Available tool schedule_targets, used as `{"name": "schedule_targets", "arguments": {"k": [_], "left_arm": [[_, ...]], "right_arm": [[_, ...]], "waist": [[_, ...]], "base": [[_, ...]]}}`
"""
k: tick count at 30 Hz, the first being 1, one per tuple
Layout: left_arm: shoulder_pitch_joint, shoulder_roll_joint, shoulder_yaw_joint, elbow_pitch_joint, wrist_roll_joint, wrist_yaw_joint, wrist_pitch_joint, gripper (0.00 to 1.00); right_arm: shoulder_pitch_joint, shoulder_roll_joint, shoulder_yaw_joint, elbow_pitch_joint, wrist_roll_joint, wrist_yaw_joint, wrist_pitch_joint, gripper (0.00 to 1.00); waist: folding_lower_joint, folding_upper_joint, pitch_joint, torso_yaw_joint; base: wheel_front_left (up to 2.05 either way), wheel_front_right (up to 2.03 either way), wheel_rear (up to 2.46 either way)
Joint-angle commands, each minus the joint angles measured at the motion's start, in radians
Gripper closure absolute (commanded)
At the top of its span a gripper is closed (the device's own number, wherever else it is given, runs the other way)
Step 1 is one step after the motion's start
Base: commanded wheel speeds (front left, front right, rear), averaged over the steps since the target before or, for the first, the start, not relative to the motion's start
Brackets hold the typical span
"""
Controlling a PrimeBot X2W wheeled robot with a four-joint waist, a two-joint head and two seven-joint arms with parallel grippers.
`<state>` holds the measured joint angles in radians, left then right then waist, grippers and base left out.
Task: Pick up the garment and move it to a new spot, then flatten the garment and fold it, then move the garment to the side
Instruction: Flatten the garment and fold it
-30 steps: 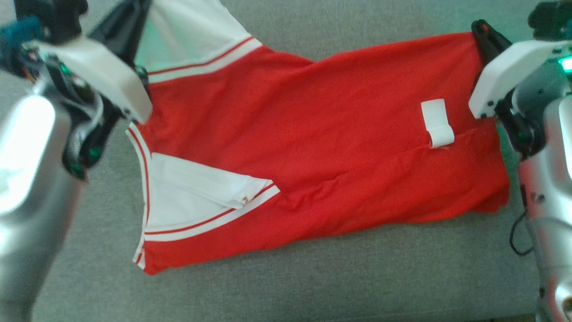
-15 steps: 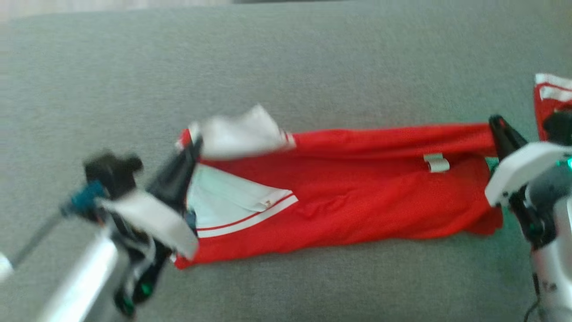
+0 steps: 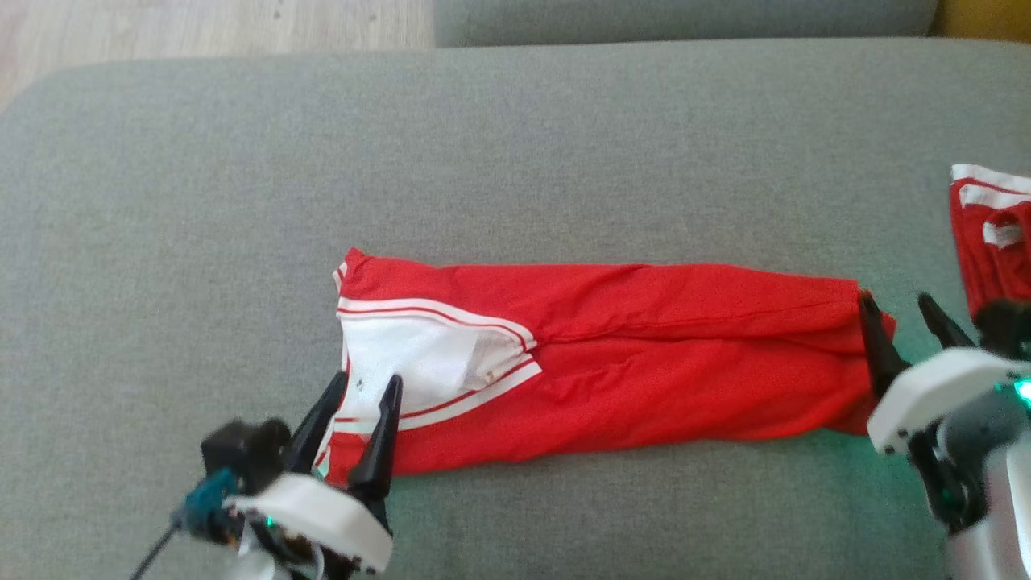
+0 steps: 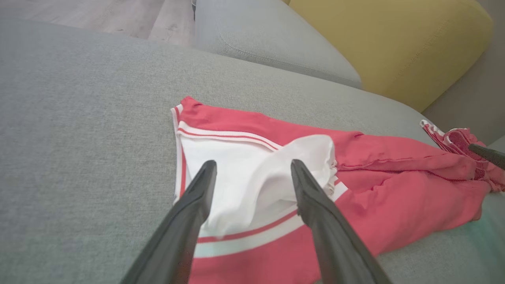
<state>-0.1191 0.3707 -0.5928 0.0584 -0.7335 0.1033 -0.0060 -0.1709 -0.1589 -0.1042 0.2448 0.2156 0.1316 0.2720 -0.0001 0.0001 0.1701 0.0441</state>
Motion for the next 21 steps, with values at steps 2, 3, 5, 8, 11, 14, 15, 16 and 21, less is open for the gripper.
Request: {"name": "schedule_targets", "arguments": {"k": [2,3,5,8,11,14,15,16,21], "left_arm": [[0.018,0.001,0.053,-0.028,0.012,0.033,-0.054,0.0],[0.033,-0.006,0.064,-0.033,0.012,0.047,-0.078,0.0],[0.062,-0.021,0.086,-0.042,0.009,0.079,-0.119,0.0],[0.086,-0.028,0.099,-0.054,0.013,0.105,-0.147,0.0],[0.112,-0.03,0.106,-0.072,0.02,0.132,-0.161,0.0],[0.124,-0.024,0.109,-0.089,0.029,0.152,-0.164,0.0],[0.127,-0.023,0.111,-0.094,0.03,0.158,-0.165,0.0],[0.128,-0.021,0.112,-0.1,0.032,0.161,-0.165,0.0],[0.135,-0.012,0.123,-0.124,0.034,0.176,-0.168,0.0]], "right_arm": [[0.034,0.01,-0.012,-0.063,-0.014,-0.001,-0.012,0.0],[0.051,0.016,-0.02,-0.075,-0.017,-0.001,-0.009,0.0],[0.079,0.028,-0.039,-0.1,-0.021,-0.001,-0.008,0.0],[0.099,0.043,-0.054,-0.123,-0.025,-0.001,-0.002,0.0],[0.102,0.06,-0.071,-0.138,-0.037,-0.001,0.013,0.0],[0.077,0.072,-0.093,-0.129,-0.054,-0.001,0.025,0.0],[0.067,0.076,-0.101,-0.118,-0.06,-0.001,0.031,0.0],[0.056,0.078,-0.109,-0.105,-0.068,-0.001,0.037,0.0],[0.006,0.085,-0.141,-0.01,-0.099,-0.001,0.092,0.0]], "waist": [[0.0001,-0.0001,-0.026,0.001],[0.0001,-0.0001,-0.033,0.003],[0.0001,-0.0001,-0.044,0.006],[0.0001,-0.0001,-0.052,0.01],[0.0001,-0.0001,-0.059,0.018],[0.0001,-0.0001,-0.059,0.029],[0.0001,-0.0001,-0.058,0.034],[0.0001,-0.0001,-0.057,0.04],[0.0001,-0.0001,-0.049,0.067]], "base": [[0.0,0.0,0.0],[0.0,0.0,0.0],[0.0,0.0,0.0],[0.0,0.0,0.0],[0.0,0.0,0.0],[0.0,0.0,0.0],[0.0,0.0,0.0],[0.0,0.0,0.0],[0.0,0.0,0.0]]}}
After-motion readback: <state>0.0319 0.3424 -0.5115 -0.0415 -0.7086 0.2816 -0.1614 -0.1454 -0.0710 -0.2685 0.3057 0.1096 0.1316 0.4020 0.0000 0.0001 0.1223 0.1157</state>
